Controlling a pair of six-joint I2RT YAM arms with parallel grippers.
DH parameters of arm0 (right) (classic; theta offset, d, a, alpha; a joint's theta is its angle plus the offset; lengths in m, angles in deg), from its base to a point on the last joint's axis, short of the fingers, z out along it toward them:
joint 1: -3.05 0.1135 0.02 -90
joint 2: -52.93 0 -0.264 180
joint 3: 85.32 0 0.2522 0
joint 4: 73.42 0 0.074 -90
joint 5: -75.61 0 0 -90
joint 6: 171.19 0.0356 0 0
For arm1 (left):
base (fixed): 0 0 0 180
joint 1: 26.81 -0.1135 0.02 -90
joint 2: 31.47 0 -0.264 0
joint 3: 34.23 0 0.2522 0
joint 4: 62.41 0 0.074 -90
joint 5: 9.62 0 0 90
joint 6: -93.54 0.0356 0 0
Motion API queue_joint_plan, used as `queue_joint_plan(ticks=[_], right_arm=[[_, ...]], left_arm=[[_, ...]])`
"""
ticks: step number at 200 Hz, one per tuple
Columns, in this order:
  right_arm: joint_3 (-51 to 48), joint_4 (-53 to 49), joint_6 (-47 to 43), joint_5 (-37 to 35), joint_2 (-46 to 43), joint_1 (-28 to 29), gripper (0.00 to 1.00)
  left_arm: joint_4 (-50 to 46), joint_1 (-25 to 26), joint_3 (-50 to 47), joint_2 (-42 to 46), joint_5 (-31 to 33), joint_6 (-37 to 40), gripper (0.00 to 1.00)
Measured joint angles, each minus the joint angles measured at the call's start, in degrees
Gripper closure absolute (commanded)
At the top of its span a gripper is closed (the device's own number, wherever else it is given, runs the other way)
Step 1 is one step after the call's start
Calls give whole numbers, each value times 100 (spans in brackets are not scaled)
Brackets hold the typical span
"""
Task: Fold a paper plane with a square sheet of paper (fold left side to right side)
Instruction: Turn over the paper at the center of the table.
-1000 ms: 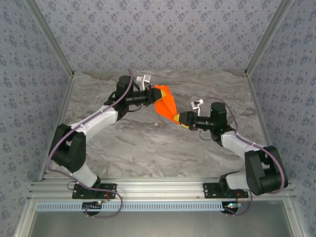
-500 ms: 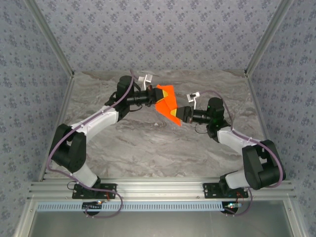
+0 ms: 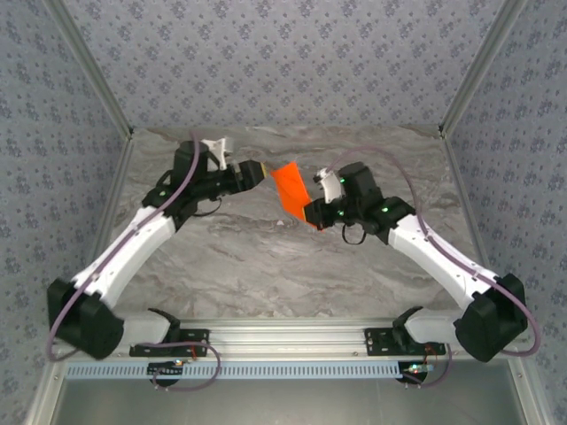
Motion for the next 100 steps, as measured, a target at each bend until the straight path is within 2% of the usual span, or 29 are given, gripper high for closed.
queue_joint_plan(ticks=[30,51,74,100], right_arm=[[590,-1515,-225,-2706,896,922,92],[1040,-2363,-188,-4301,1784,1362,92],[1408,-3110,-83,-5593,2588,1759,91],[1773,-3683,17,-6454,3438,2039,90]], left_arm=[[-603,7,-376,1071,1178,271,22],[-896,7,-660,1600,1845,297,20],[-1128,4,-828,1847,2286,295,19],[-1241,0,-890,1856,2505,295,19]])
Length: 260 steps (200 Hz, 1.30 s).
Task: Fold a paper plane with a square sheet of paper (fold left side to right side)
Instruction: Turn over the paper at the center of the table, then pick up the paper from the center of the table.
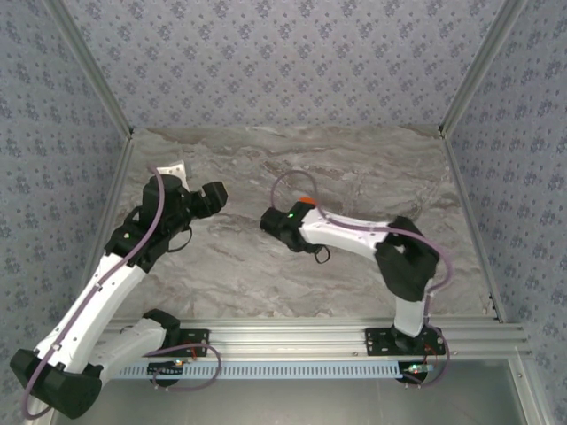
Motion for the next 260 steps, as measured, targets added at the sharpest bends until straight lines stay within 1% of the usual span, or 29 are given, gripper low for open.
queue_joint_plan(ticks=[12,27,39,52,65,77,88,104,117,132,141,146,157,172,185,203,225,260], right_arm=[[114,-146,24,-227,369,94,90],[201,-251,22,-323,723,192,87],[256,-262,15,-297,911,269,74],[302,-221,-101,-105,988,354,60],[330,-109,-264,254,984,420,47],[330,85,-404,778,929,455,34],[262,332,-459,1305,767,461,25],[59,651,-531,2017,304,433,17],[-199,970,-546,2640,-304,348,11],[-503,1316,-531,3276,-1115,138,8],[-730,1589,-496,3663,-1663,-101,7],[-870,1755,-492,3873,-1939,-236,5],[-1239,2138,-446,4404,-2549,-684,0],[-1829,2730,-304,5090,-3239,-1394,0],[-2337,3226,-116,5613,-3676,-1993,0],[-2933,3834,201,6236,-4063,-2667,0],[-3469,4492,592,6933,-4269,-3322,0],[-4041,5198,1049,7663,-4367,-4006,0]], left_arm=[[-26,0,-17,-7,15,0,19],[-48,0,-22,-26,28,0,19],[-57,0,-22,-70,24,17,19],[-70,0,-22,-142,-4,39,19],[-96,0,-22,-238,-63,46,19],[-109,0,-22,-332,-146,61,18],[-105,0,-26,-422,-238,61,18],[-61,-46,-63,-535,-470,37,18],[109,-111,-188,-658,-761,-35,18],[393,-166,-402,-863,-1163,-164,19],[654,-179,-564,-1043,-1475,-267,19],[811,-179,-647,-1143,-1648,-315,19],[1152,-170,-811,-1416,-2024,-437,19],[1593,-83,-949,-1827,-2420,-575,20],[1958,92,-975,-2229,-2706,-682,20],[2474,396,-966,-2782,-2988,-789,20],[2986,702,-870,-3523,-3217,-920,21],[3523,890,-393,-4612,-3473,-1064,23]])
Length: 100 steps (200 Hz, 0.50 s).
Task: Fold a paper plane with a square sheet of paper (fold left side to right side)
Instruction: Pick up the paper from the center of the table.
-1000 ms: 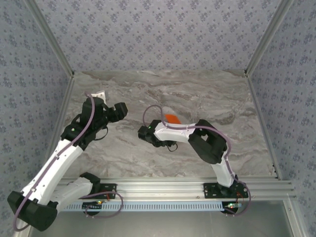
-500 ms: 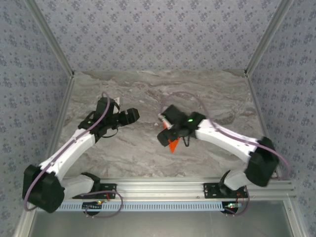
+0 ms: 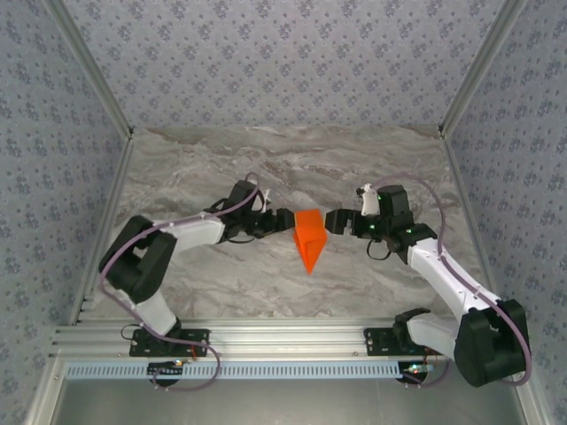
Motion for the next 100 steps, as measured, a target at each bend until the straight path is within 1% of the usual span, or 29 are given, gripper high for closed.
queue_joint_plan(ticks=[26,56,74,84,100], right_arm=[[-302,284,136,391,0,-337,0],[-402,297,101,520,0,-422,3],[-404,299,37,575,0,-422,4],[-415,308,-11,592,0,-422,5],[-476,376,-90,619,20,-422,6]], left_arm=[[385,26,339,-573,-164,-87,29],[859,24,575,-1180,-345,-273,39],[1152,7,627,-1434,-476,-402,50],[1307,2,647,-1506,-520,-452,60],[1416,15,649,-1587,-614,-481,77]])
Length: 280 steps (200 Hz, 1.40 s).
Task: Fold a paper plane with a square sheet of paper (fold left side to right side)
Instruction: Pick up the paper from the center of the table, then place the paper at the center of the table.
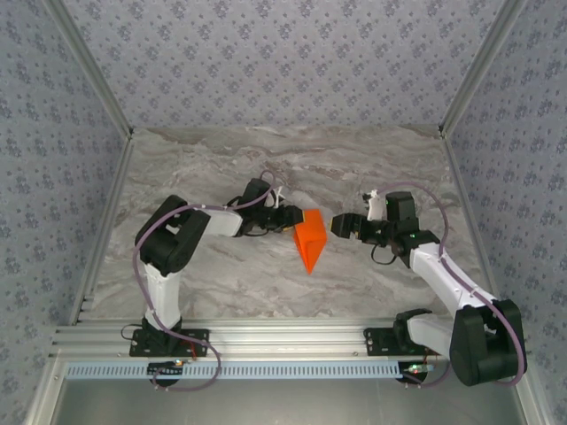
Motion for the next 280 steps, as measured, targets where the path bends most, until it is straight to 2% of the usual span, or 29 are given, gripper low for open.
queue_joint_plan(ticks=[15,33,66,92,136,161,193,225,257,280], right_arm=[[-87,184,-48,133,140,0,6],[-127,413,-63,345,468,0,6],[-129,1169,26,881,1207,-2,7],[7,1838,238,1480,1969,-2,20],[424,2852,603,2247,3154,63,22],[529,3379,892,2437,3471,175,33],[671,4013,1255,2594,3823,334,40],[671,4266,1427,2719,3891,415,52],[686,4325,1491,2857,3891,420,68],[697,4225,1462,2931,3888,420,84]], left_arm=[[59,2,-15,-9,-28,-35,90],[229,-33,-116,15,-87,17,100],[446,-254,-697,382,-188,17,100],[723,-474,-1047,802,-413,11,100],[1235,-629,-1397,1438,-841,-33,100],[1340,-632,-1403,1598,-1027,-39,100],[1405,-632,-1403,1661,-1126,-50,100],[1405,-632,-1405,1661,-1169,-57,100],[1421,-632,-1405,1644,-1185,-98,100],[1419,-632,-1405,1543,-1178,-96,100]])
